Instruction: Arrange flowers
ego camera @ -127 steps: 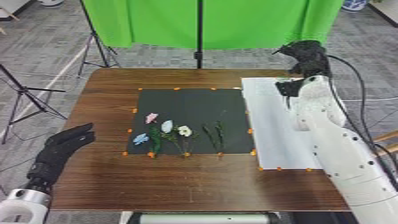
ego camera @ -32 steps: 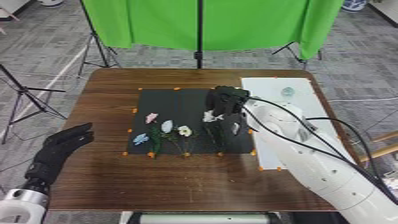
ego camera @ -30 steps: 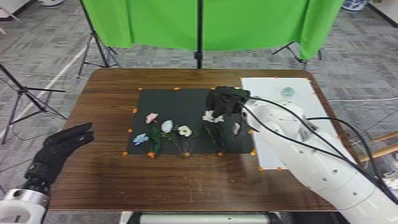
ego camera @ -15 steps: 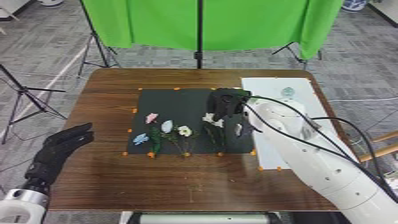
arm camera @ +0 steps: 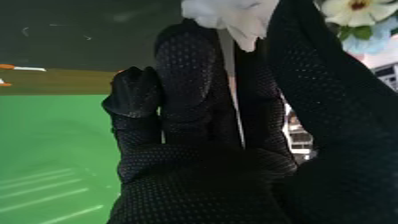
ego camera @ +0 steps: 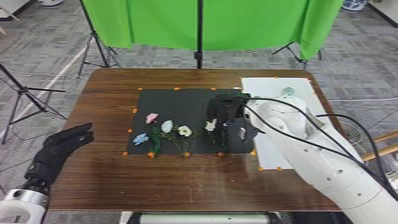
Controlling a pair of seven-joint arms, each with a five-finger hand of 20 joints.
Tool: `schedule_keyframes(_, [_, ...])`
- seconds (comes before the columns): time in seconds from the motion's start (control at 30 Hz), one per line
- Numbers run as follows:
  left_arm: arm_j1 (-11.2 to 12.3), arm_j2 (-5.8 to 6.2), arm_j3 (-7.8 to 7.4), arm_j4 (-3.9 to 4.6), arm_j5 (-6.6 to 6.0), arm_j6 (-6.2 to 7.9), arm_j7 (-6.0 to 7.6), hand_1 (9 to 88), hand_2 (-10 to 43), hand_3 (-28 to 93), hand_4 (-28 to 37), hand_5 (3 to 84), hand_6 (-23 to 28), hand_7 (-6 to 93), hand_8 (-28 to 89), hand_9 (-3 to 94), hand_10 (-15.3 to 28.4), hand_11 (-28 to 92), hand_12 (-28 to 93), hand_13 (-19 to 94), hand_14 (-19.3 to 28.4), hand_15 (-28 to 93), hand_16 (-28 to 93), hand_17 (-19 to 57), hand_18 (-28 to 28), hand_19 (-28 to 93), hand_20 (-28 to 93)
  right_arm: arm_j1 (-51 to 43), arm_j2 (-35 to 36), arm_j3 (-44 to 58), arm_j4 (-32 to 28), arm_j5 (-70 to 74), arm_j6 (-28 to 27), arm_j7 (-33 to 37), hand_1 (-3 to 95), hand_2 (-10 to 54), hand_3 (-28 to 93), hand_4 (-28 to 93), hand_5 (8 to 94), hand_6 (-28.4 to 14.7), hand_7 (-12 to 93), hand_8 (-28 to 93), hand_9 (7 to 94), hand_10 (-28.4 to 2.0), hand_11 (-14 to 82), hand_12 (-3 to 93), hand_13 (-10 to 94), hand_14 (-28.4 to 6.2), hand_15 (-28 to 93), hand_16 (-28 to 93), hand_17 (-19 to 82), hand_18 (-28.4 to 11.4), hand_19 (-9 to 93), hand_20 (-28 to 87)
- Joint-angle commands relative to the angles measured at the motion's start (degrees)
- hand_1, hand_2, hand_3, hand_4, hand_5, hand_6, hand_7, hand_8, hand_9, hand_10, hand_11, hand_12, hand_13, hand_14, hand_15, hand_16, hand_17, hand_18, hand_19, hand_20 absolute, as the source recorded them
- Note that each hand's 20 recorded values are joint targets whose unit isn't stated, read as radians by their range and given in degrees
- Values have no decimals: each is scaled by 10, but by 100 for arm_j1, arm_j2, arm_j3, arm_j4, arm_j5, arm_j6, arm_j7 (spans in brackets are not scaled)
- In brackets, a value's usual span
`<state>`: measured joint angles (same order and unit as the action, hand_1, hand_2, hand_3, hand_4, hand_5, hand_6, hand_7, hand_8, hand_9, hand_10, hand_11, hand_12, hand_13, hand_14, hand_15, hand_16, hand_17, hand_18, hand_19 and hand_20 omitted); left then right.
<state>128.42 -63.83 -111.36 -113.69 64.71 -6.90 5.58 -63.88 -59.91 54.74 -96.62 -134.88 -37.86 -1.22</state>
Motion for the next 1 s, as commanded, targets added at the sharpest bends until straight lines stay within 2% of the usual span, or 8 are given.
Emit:
schedule_keyframes(0.03, [58,-31,-3,10,34,-53,-47,332,-45,659,-116,453,55,98,-54,425,135,162,116,348,177,136,21,74,136,95,198,31,39,59,-156,-182,188,-11,459,-95,745,-241,545,31,262,-127,532,-125,153,242,668,-78,718,318,381,-188,852,600])
schedule_keyframes(0.3, [105,-45,-29,-15,31,-63,-65,332,-45,659,-116,453,55,98,-55,425,135,163,116,348,177,136,22,74,136,94,198,-82,40,787,-531,446,256,250,449,-95,756,-244,530,33,254,-126,518,-127,149,238,661,-82,719,313,374,-191,845,603])
schedule_keyframes(0.37, [74,-25,-11,7,33,-78,-77,333,-44,658,-117,452,55,99,-54,425,135,163,116,348,177,136,22,74,136,94,198,-97,61,982,-581,541,258,331,447,-95,752,-244,530,33,252,-126,517,-127,149,238,658,-85,719,312,372,-192,844,604])
schedule_keyframes(0.47, [35,-37,-8,17,47,-105,-84,333,-44,659,-117,453,54,98,-54,425,135,162,116,347,177,136,22,74,136,94,198,-83,165,1108,-516,559,756,716,436,-95,751,-241,529,30,244,-125,516,-129,147,238,649,-90,711,309,364,-199,837,605])
schedule_keyframes(0.6, [43,-20,-2,8,41,-81,-88,332,-44,659,-115,453,55,97,-54,425,135,162,115,348,177,136,22,74,135,94,198,84,320,1005,20,293,1627,1676,406,-95,741,-235,504,17,220,-114,500,-138,136,237,648,-97,706,304,360,-206,830,604])
schedule_keyframes(0.73, [64,-29,-8,4,35,-80,-65,332,-44,659,-116,453,55,97,-55,425,135,162,116,348,177,136,22,74,135,93,198,439,315,923,697,384,1183,2670,370,-95,732,-226,461,1,182,-99,464,-154,99,226,656,-102,708,291,367,-213,840,595])
schedule_keyframes(0.87, [59,-25,18,9,37,-64,-54,332,-44,659,-116,453,55,97,-54,425,135,162,116,348,177,136,22,74,135,93,198,550,342,740,1244,469,1710,3163,325,-95,710,-219,420,-18,129,-77,421,-174,49,218,655,-117,699,281,365,-227,846,581])
schedule_keyframes(1.0, [30,-29,56,14,47,-62,-46,332,-44,660,-116,453,55,97,-54,425,136,163,116,348,177,136,22,74,136,93,198,621,317,601,1611,485,1738,3581,307,-95,701,-211,417,-22,120,-73,418,-186,48,215,659,-121,699,276,366,-235,850,575])
